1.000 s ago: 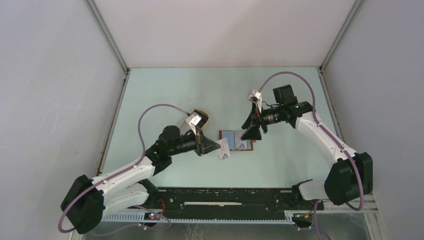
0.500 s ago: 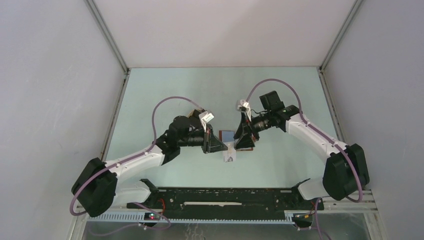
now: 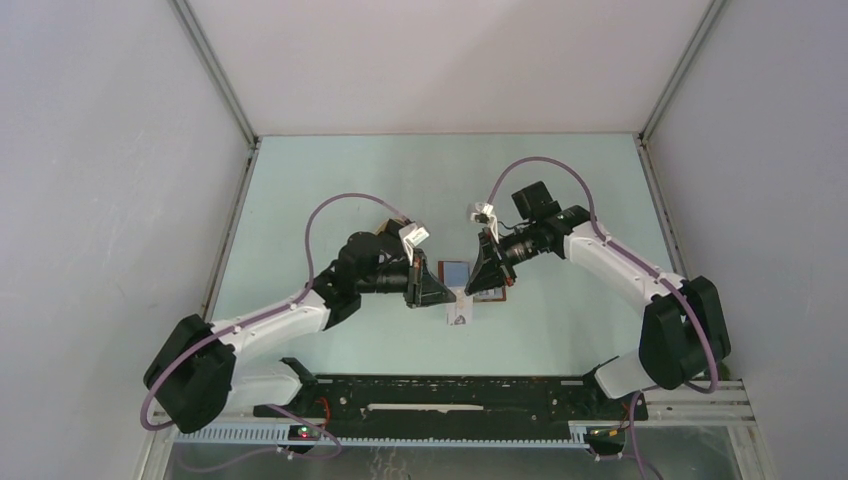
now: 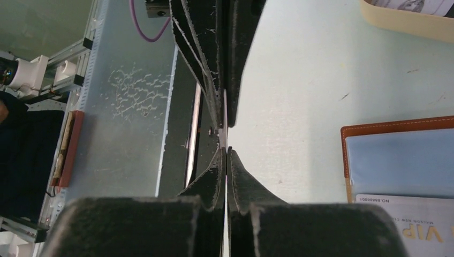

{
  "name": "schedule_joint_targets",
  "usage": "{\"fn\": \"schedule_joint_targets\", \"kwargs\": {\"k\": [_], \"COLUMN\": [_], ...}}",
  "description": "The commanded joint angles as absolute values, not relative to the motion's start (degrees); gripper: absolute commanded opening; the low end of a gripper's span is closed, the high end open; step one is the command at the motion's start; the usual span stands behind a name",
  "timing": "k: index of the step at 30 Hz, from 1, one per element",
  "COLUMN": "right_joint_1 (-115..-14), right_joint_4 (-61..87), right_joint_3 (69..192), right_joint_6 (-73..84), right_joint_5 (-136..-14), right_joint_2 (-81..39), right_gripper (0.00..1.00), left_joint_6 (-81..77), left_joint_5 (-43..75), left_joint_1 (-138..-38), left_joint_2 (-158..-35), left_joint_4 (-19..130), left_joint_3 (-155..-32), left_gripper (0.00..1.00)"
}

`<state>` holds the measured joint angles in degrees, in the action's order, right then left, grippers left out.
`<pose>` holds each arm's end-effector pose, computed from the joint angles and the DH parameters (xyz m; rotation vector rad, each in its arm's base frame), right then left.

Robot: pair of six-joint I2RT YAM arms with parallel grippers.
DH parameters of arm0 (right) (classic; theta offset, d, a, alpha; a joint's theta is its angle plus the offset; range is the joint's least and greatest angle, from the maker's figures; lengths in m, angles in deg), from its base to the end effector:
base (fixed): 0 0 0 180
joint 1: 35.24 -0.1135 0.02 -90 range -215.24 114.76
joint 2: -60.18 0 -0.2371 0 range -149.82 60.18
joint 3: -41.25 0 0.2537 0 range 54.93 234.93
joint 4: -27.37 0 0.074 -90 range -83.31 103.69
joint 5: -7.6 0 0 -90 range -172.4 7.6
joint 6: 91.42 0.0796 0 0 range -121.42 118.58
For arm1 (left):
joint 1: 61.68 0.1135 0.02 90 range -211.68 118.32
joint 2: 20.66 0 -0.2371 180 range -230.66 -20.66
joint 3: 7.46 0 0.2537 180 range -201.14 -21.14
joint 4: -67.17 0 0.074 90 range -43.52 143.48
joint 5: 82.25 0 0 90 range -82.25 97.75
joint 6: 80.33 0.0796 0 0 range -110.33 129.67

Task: Put the credit cards into the card holder
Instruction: Insert the credit card into the card holder.

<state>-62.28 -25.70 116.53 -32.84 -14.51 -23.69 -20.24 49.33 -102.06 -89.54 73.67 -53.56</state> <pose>0.2291 0.1997 0.2199 -1.4135 1.7533 1.4720 0.1918 -0.2324 0.1990 0.7458 1.9304 -1.4770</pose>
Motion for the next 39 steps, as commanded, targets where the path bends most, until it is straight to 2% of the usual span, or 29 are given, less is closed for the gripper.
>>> {"fn": "schedule_joint_targets", "kwargs": {"k": [1,6,9,11,14,16,18,21,23,29,39], "right_joint_1": [-62.7,-58.7,-54.8,-52.9,-50.8,-50.1,-49.3,-48.2,-47.9,-47.8,-47.8], "right_joint_4": [-29.6,-26.5,-21.5,-16.7,-10.8,-8.9,-7.8,-6.9,-6.6,-6.6,-7.3], "right_joint_3": [119.4,119.4,118.9,117.4,115.5,115.2,115.2,115.2,115.1,115.2,115.6], "right_joint_6": [-36.6,-31.8,-22.7,-16.9,-9.2,-5.7,-2.6,0.6,2.2,4.3,6.0], "right_joint_5": [-11.3,-16.1,-21.4,-26.1,-31.3,-34.0,-36.8,-37.9,-37.4,-36.3,-40.2], "right_joint_2": [-24.1,-25.9,-27.2,-27.2,-27.8,-28.9,-30.3,-32.2,-33.6,-37.1,-39.5], "right_gripper": [0.00,0.00,0.00,0.00,0.00,0.00,0.00,0.00,0.00,0.00,0.00], "left_joint_6": [-19.0,-18.8,-19.2,-20.8,-24.0,-25.0,-25.4,-25.6,-25.5,-24.8,-23.4], "left_joint_5": [45.6,34.8,27.0,24.8,24.9,25.6,26.3,27.9,28.2,27.7,24.1], "left_joint_1": [-102.0,-100.1,-99.5,-99.5,-99.6,-99.5,-99.6,-99.9,-100.2,-100.9,-100.9], "left_joint_2": [-86.8,-80.9,-76.7,-75.6,-77.6,-80.6,-85.1,-91.7,-96.3,-108.0,-116.8], "left_joint_4": [74.7,71.2,70.8,73.9,79.9,82.5,84.3,86.2,87.0,87.2,84.5], "left_joint_3": [-54.8,-50.8,-47.0,-44.3,-41.9,-42.3,-43.6,-46.4,-48.5,-54.5,-56.4], "left_gripper": [0.19,0.56,0.65,0.65,0.63,0.57,0.48,0.29,0.22,0.12,0.09]}}
